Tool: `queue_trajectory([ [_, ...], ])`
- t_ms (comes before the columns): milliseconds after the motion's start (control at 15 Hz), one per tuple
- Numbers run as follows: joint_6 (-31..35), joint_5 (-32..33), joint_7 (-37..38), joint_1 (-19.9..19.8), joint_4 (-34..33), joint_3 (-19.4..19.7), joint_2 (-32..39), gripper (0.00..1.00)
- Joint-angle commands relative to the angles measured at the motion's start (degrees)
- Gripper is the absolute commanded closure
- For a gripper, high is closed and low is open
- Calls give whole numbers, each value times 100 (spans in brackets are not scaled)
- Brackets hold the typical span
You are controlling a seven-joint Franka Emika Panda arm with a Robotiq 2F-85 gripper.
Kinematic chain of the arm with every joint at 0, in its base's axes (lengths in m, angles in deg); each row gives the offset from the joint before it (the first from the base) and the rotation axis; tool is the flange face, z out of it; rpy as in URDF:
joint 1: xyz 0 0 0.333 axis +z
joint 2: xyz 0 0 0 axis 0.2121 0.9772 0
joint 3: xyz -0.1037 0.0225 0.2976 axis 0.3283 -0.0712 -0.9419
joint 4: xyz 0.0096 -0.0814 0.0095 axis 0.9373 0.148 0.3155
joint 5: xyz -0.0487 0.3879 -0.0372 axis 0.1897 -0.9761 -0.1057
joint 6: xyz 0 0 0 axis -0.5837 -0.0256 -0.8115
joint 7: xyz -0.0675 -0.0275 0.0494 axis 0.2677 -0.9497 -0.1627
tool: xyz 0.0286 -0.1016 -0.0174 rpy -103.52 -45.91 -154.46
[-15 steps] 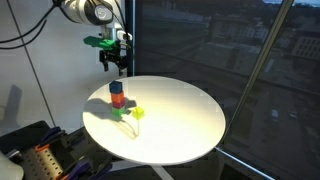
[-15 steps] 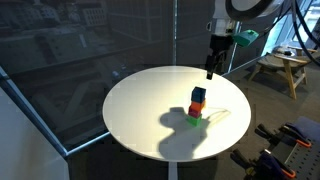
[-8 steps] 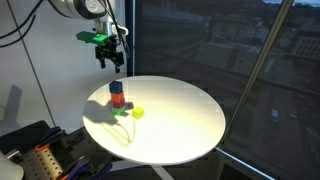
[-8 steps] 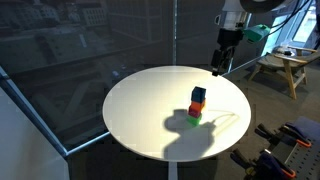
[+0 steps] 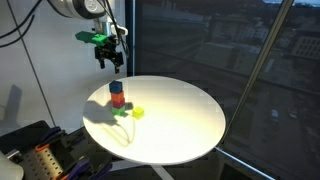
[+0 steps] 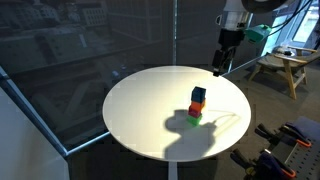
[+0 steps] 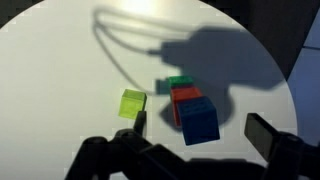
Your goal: Put the blue block on top of the orange block
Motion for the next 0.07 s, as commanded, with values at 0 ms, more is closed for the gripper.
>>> queue_trajectory([
  [0, -11, 2, 3, 5, -7, 4, 0, 0],
])
